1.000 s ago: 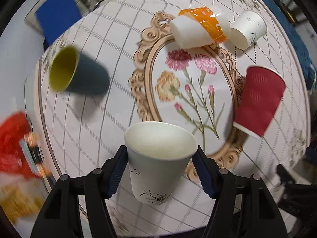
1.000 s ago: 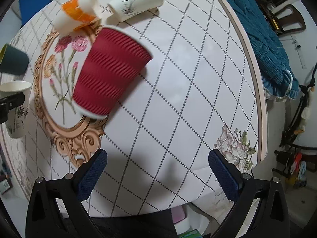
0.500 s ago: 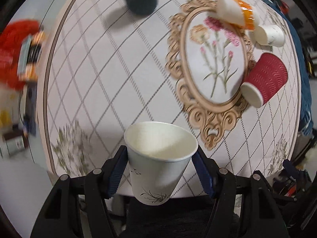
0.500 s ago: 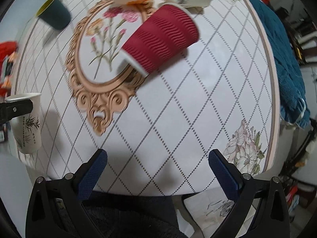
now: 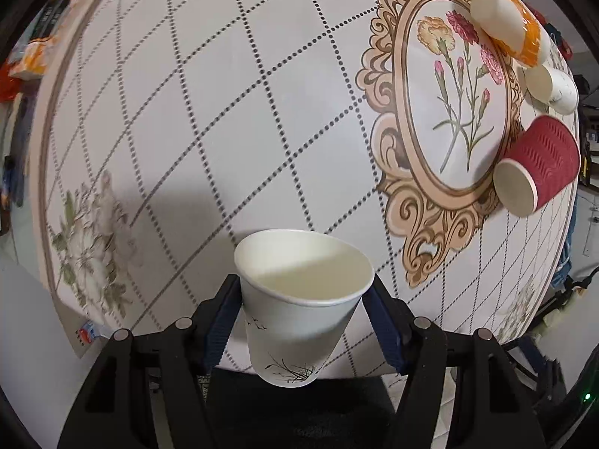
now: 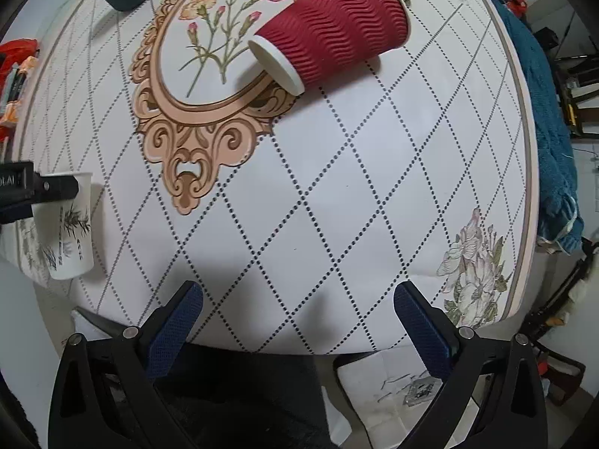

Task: Flip cup upside down
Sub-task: 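Lift the white paper cup with the left gripper and carry it toward the right tool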

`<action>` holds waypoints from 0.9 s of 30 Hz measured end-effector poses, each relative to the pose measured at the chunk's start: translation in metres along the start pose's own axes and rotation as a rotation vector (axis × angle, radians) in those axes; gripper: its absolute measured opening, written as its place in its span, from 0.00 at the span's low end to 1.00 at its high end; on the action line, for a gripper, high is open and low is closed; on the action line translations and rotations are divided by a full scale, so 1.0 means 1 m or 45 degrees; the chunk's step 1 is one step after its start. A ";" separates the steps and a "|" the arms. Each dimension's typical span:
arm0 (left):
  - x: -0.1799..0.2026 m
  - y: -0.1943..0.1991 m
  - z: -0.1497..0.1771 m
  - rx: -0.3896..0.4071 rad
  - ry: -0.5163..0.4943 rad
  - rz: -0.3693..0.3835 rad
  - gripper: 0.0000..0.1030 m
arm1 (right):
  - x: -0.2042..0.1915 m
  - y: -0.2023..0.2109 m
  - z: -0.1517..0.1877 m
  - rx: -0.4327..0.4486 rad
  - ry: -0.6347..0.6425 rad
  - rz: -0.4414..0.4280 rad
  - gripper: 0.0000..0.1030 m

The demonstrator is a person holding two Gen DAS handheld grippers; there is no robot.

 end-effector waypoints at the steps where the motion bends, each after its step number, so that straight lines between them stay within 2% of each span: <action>1: 0.001 -0.002 -0.004 -0.003 0.001 0.005 0.62 | 0.001 -0.001 0.000 -0.005 -0.017 0.002 1.00; 5: 0.005 -0.011 -0.015 -0.027 -0.021 0.016 0.63 | 0.005 -0.010 0.000 -0.031 -0.078 0.004 1.00; 8: 0.011 -0.015 -0.019 -0.044 -0.083 0.010 0.64 | 0.006 -0.017 0.003 -0.051 -0.102 0.002 1.00; 13: 0.019 -0.021 -0.017 -0.045 -0.180 -0.032 0.65 | 0.003 -0.022 0.004 -0.067 -0.115 0.003 1.00; 19: 0.028 -0.029 -0.011 -0.054 -0.198 -0.048 0.66 | -0.002 -0.026 0.002 -0.071 -0.120 -0.001 1.00; 20: 0.026 -0.032 -0.011 -0.055 -0.205 -0.057 0.73 | -0.003 -0.027 0.001 -0.072 -0.122 -0.001 1.00; 21: 0.025 -0.033 -0.012 -0.058 -0.210 -0.057 0.83 | -0.008 -0.026 0.000 -0.073 -0.124 -0.001 1.00; 22: 0.024 -0.032 -0.010 -0.060 -0.214 -0.053 0.86 | -0.008 -0.026 -0.001 -0.073 -0.125 -0.001 1.00; 27: 0.027 -0.039 -0.011 -0.082 -0.232 -0.062 0.86 | -0.018 -0.025 -0.005 -0.072 -0.135 0.001 1.00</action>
Point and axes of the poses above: each gripper's, at about its wrist camera, not at the fingertips, and y roughly against the way its jaws point, x to its right, z to its underside, the point moved 10 cm from there along -y, roughly the way its jaws point, and after that the axes turned 10 degrees about x, right-handed, at the moved point
